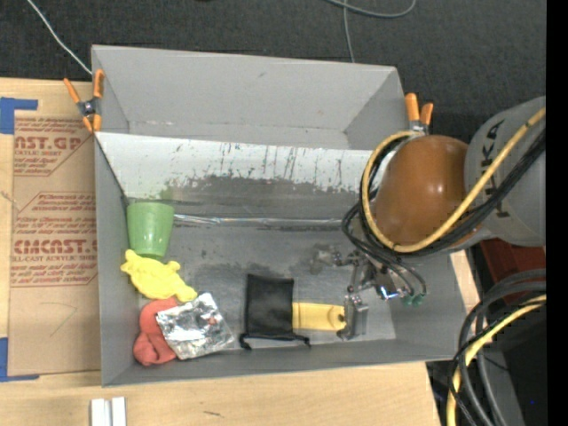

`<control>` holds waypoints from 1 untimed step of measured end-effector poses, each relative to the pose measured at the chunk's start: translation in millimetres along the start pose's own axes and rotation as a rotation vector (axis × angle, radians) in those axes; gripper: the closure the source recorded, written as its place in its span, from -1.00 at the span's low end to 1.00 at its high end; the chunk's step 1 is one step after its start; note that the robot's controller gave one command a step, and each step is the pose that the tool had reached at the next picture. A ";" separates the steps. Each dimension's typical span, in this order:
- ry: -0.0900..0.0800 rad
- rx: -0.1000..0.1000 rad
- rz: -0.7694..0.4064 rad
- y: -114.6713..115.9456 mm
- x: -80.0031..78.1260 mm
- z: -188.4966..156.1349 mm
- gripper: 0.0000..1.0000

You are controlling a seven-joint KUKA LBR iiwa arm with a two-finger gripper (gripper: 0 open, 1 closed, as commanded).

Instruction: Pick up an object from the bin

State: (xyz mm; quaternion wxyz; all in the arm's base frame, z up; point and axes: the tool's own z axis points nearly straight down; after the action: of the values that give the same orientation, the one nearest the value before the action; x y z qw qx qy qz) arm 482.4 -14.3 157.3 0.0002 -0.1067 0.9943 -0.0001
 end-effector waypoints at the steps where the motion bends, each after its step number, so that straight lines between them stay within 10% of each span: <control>1: 0.011 -0.006 0.085 21.3 -18.1 80.8 -1.00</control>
Offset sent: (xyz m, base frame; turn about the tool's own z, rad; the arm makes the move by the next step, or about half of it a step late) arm -0.0023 0.0217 -0.0673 0.1478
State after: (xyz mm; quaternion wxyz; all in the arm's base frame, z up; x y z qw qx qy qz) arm 495.6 10.3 76.5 -0.0059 -0.0643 0.9979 0.0026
